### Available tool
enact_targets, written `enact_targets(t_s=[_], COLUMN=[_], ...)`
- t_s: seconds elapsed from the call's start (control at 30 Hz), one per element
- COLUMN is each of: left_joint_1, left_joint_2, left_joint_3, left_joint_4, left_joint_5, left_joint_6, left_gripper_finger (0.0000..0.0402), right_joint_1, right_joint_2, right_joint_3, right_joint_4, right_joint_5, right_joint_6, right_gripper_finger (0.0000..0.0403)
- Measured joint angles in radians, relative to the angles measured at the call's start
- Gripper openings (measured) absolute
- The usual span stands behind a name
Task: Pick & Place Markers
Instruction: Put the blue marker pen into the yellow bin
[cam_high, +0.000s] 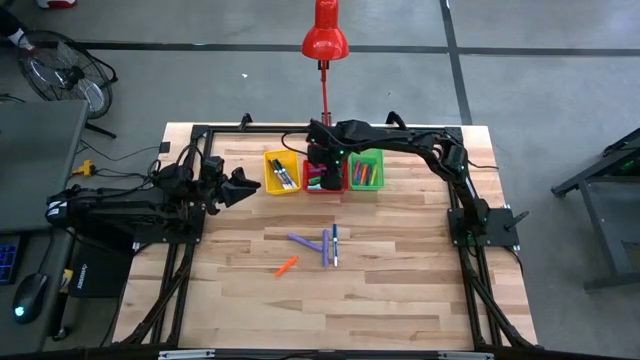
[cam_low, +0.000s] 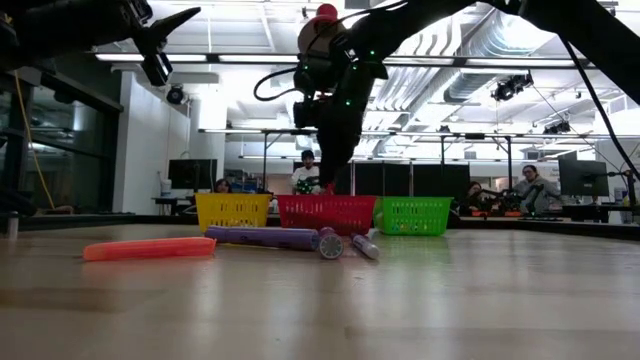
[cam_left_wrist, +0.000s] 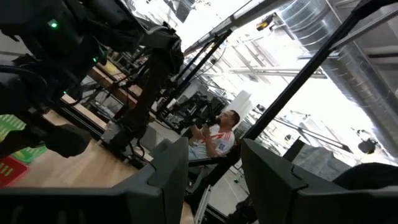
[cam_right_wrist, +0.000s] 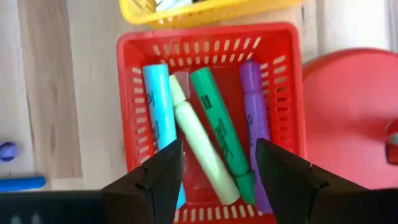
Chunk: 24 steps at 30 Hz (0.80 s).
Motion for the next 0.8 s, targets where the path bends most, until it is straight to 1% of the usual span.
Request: enact_targets(t_s=[0.17,0.27,0.43,0.5,0.63,0.8], left_joint_1=[0.000,0.000,0.000,0.000,0.000,0.000], left_joint_2=[0.000,0.000,0.000,0.000,0.000,0.000], left_joint_3=[0.000,0.000,0.000,0.000,0.000,0.000], left_joint_4=[0.000,0.000,0.000,0.000,-0.002,-0.005], left_joint_5=[0.001,-0.008,-0.053,-0.053,-0.041,0.013], left_joint_6=[0.026,0.066,0.097,0.097,0.097,0.142], left_gripper_finger=[0.0147,0.0147,0.0147,0.0147,0.0147,0.0147], right_joint_1=[0.000,0.000,-0.001,0.000,0.000,0.033], right_joint_2=[0.000,-0.005,-0.029,-0.046,-0.085,-0.126], right_joint_3=[0.000,0.000,0.000,0.000,0.000,0.000], right_joint_4=[-0.033,-0.081,-0.140,-0.143,-0.173,-0.215], right_joint_5=[-0.009,-0.010,-0.011,-0.009,-0.020,-0.016], right_joint_6=[0.004,0.000,0.033,0.070,0.205,0.374], right_gripper_finger=[0.0199,0.0204,0.0206,0.0206,0.0206,0.0206])
